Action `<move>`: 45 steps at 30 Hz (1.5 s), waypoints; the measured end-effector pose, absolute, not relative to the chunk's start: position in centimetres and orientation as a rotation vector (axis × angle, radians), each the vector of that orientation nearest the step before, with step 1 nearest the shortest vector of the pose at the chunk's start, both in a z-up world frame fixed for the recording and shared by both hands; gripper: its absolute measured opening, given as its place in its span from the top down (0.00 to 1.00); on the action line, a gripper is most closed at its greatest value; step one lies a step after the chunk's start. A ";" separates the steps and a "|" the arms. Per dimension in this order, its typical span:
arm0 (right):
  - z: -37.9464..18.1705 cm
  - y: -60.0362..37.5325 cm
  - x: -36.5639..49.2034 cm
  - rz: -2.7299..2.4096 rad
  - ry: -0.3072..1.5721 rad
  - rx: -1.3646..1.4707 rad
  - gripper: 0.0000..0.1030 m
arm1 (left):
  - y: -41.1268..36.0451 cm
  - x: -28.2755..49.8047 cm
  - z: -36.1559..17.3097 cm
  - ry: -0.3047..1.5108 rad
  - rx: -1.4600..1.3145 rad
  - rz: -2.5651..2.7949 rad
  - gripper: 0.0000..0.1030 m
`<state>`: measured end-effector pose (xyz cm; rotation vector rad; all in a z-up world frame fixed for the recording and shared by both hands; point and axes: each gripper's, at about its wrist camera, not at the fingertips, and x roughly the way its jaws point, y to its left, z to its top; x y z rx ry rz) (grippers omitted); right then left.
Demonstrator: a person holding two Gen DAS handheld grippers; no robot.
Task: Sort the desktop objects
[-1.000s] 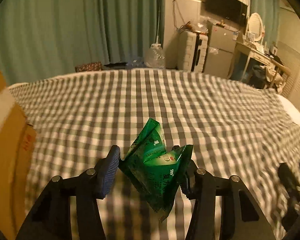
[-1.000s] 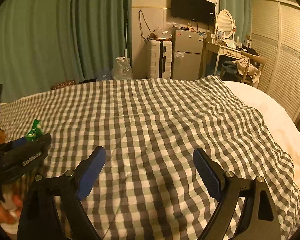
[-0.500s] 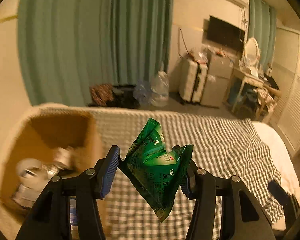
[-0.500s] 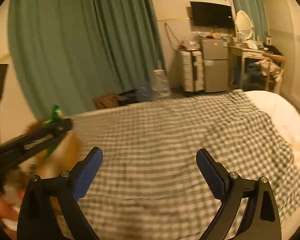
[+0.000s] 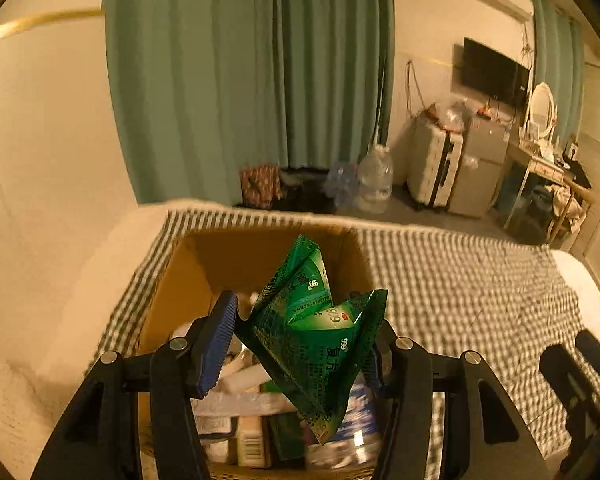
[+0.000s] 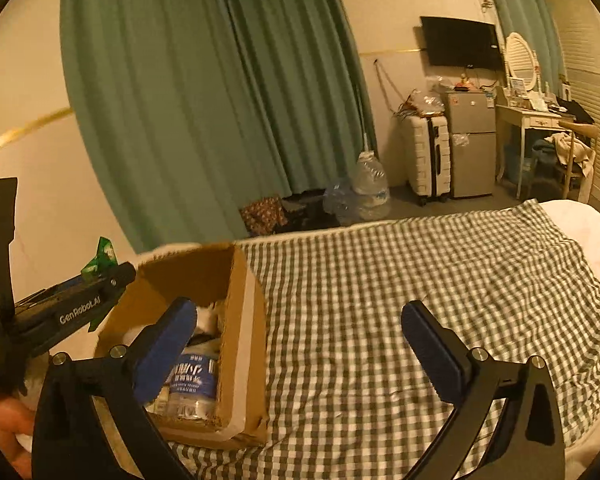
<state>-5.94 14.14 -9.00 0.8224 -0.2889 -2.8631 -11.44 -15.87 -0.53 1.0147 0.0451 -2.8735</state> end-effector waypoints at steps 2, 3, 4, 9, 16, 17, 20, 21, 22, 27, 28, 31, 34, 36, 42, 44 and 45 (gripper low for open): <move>-9.9 13.2 -6.5 -2.854 -0.246 0.852 0.00 | -16.8 -11.7 -2.2 0.064 1.070 -2.860 0.31; -10.3 12.9 -6.5 -2.849 -0.229 0.857 0.00 | -17.1 -11.9 -2.9 0.071 1.084 -2.849 0.20; -10.7 12.7 -6.6 -2.847 -0.214 0.865 0.00 | -17.5 -11.9 -3.5 0.075 1.081 -2.841 0.12; -11.7 12.3 -7.0 -2.847 -0.188 0.909 0.00 | -18.0 -11.5 -3.8 0.108 1.067 -2.848 0.03; -11.0 13.0 -5.6 -2.889 -0.167 0.934 0.00 | -18.0 -7.1 -2.1 0.105 1.037 -2.820 0.00; -10.5 12.8 -5.3 -2.901 -0.153 0.926 0.00 | -17.8 -6.4 -1.9 0.087 1.023 -2.811 0.00; -9.2 12.7 -4.1 -2.925 -0.118 0.878 0.00 | -17.3 -4.7 -1.3 0.150 1.001 -2.840 0.00; -8.8 12.8 -3.8 -2.928 -0.104 0.869 0.00 | -17.0 -4.6 -1.2 0.159 1.016 -2.834 0.00; -8.5 12.8 -3.8 -2.933 -0.087 0.866 0.00 | -16.7 -4.5 -1.1 0.155 1.024 -2.824 0.00; -7.6 13.0 -2.9 -2.952 -0.031 0.853 0.00 | -15.4 -3.9 -0.9 0.099 1.028 -2.836 0.00; -7.6 13.2 -2.7 -2.950 -0.035 0.851 0.00 | -15.2 -3.8 -1.0 0.085 1.025 -2.837 0.00; -7.8 13.4 -2.8 -2.939 -0.053 0.860 0.00 | -15.0 -3.5 -1.1 0.090 1.023 -2.832 0.00; -8.2 13.3 -2.8 -2.931 -0.041 0.871 0.00 | -14.6 -3.4 -1.1 0.068 1.019 -2.837 0.00; -8.5 13.1 -2.8 -2.929 -0.015 0.886 0.00 | -14.4 -3.4 -1.1 0.042 1.016 -2.836 0.00; -9.0 12.9 -2.9 -2.933 0.021 0.903 0.00 | -14.4 -3.4 -1.2 0.048 1.021 -2.843 0.00; -9.0 12.8 -2.9 -2.935 0.023 0.908 0.00 | -14.5 -3.5 -1.4 0.042 1.026 -2.842 0.00; -9.1 12.8 -2.9 -2.935 0.019 0.909 0.00 | -14.6 -3.6 -1.5 0.041 1.029 -2.842 0.00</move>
